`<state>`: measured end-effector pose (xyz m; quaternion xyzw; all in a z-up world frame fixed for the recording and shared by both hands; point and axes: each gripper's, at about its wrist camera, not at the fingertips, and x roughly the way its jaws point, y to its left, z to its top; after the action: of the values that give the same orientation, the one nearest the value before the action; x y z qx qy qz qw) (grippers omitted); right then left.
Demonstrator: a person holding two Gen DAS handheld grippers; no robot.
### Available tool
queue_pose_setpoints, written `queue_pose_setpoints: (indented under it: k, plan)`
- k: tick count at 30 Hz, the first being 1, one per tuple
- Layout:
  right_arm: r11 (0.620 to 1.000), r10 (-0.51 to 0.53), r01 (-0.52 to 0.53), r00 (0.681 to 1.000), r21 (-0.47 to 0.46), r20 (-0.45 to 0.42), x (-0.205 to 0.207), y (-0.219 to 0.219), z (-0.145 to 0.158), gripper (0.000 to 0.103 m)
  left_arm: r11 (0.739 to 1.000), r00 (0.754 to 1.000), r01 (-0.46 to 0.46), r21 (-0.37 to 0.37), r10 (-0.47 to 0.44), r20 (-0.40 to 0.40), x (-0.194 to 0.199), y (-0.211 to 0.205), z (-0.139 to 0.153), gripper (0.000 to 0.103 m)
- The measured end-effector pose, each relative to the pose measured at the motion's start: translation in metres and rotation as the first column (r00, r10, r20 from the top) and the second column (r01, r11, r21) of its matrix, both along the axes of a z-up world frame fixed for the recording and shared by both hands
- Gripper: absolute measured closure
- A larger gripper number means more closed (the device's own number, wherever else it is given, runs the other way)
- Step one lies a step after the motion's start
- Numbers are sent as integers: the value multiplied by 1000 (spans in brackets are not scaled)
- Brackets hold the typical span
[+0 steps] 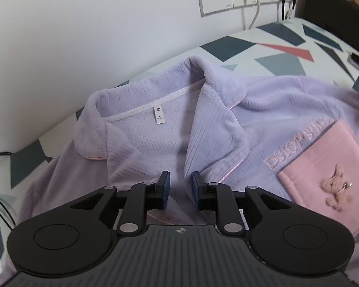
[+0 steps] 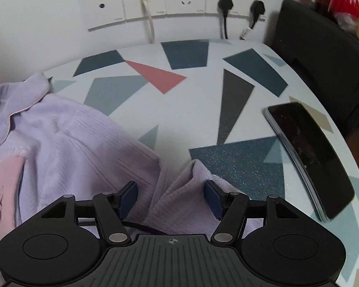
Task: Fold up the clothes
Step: 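Lay the collar flat and open both tools above the spread top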
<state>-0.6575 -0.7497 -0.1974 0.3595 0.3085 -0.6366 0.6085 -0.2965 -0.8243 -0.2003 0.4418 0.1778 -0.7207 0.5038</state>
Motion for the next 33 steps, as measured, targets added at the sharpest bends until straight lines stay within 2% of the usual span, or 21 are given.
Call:
queue_pose_setpoints:
  k: [1,3,5,9,15,22,25,27,28,29,30,32,33]
  plan:
    - [1000,11,-11,1000,-4,-14,3,-1,1,51,1000,1000,3,-9,-3,15,-3,1,-1,82]
    - [999,33,-34,999,-12,-42,8,-2,3,80,999,999,-2,-33,3,36,-8,4,-4,82]
    - [998,53,-54,996,-20,-69,12,-4,4,86,998,998,-9,-59,13,56,-13,6,-7,83]
    - [998,22,-28,993,-50,-112,11,-27,1,89,996,998,-40,-83,44,47,-19,-2,-10,83]
    - [996,-20,9,990,-84,-137,-3,-92,-4,90,992,996,-83,-96,87,30,-26,-32,-12,83]
    - [992,-4,-23,977,-128,-213,-3,-152,-12,89,984,991,-113,-138,122,60,-38,-62,-17,83]
    - [990,-11,-20,977,-141,-215,-7,-166,-13,89,981,987,-139,-135,148,56,-39,-68,-17,81]
    - [989,-25,-4,980,-149,-195,-10,-169,-13,85,974,980,-170,-148,183,83,-40,-67,-15,64]
    - [988,-29,-1,980,-152,-194,-11,-168,-12,84,971,975,-186,-153,201,94,-39,-66,-12,43]
    - [988,-32,2,981,-155,-194,-12,-167,-12,75,967,971,-201,-156,218,101,-36,-64,-7,37]
    - [988,-35,4,980,-157,-194,-12,-166,-11,58,965,969,-217,-148,231,87,-30,-61,1,37]
    - [984,-25,-5,985,-176,-168,-13,-156,-2,38,955,965,-258,-148,263,19,-15,-46,26,37]
    - [981,-15,-13,989,-193,-145,-14,-150,5,38,947,960,-280,-157,281,-12,-6,-38,40,36]
